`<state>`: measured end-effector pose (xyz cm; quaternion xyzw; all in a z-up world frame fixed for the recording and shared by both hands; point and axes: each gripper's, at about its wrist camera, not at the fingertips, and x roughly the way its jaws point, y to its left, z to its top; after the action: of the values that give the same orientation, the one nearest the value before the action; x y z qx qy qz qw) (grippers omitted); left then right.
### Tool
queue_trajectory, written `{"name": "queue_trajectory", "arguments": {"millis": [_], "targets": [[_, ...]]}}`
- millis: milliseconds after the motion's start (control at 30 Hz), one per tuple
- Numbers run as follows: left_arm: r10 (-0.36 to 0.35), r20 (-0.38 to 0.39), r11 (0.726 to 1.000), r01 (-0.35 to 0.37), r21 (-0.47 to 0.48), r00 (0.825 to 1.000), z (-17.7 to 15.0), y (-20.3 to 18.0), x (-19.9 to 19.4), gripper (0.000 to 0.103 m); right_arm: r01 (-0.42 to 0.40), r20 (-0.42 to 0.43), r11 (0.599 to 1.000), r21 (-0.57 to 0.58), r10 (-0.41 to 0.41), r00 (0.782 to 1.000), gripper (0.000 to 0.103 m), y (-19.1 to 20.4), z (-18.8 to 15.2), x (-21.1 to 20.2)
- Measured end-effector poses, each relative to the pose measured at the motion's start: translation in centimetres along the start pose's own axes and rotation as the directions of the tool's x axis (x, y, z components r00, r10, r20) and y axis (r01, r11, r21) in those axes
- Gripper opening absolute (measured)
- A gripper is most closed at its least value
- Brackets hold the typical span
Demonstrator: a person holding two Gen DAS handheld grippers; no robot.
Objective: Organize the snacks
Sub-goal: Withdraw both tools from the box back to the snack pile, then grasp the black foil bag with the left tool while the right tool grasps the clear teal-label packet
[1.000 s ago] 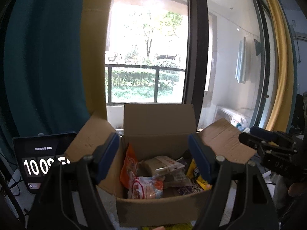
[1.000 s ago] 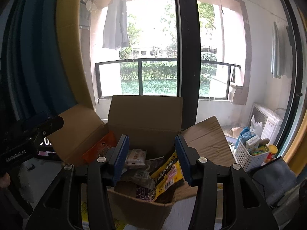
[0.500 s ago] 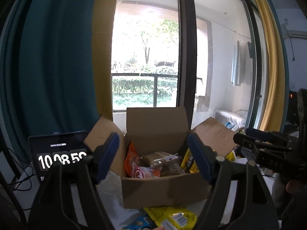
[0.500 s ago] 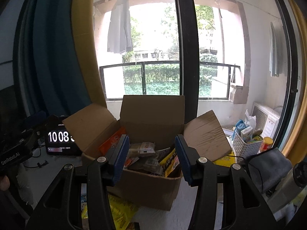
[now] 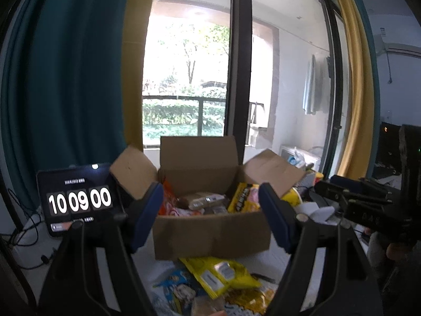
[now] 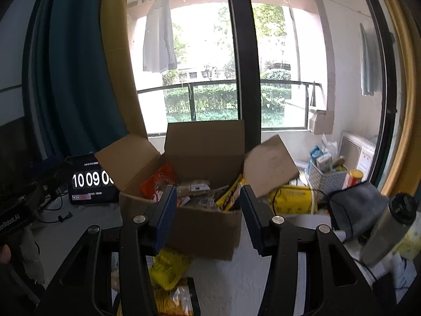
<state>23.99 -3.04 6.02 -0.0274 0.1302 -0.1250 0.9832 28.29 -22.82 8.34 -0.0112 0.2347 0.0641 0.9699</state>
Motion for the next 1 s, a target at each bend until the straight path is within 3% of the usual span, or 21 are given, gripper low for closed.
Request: {"name": "queue_trajectory", "arguments": {"millis": [633,1000], "targets": [[-0.038,-0.159,0.999,0.034,-0.027,0.987,-8.0,-0.2,-3.0,0.076,0.052,-0.142,0.996,0.066,-0.042,0.989,0.053,-1.9,-9.2,-3.9],[-0.048,-0.292,0.998,0.031,-0.063,0.955,-13.6,-0.1,-5.0,0.076,0.041,-0.239,0.997,0.065,-0.024,0.971,0.053,-1.5,-14.2,-5.4]]}}
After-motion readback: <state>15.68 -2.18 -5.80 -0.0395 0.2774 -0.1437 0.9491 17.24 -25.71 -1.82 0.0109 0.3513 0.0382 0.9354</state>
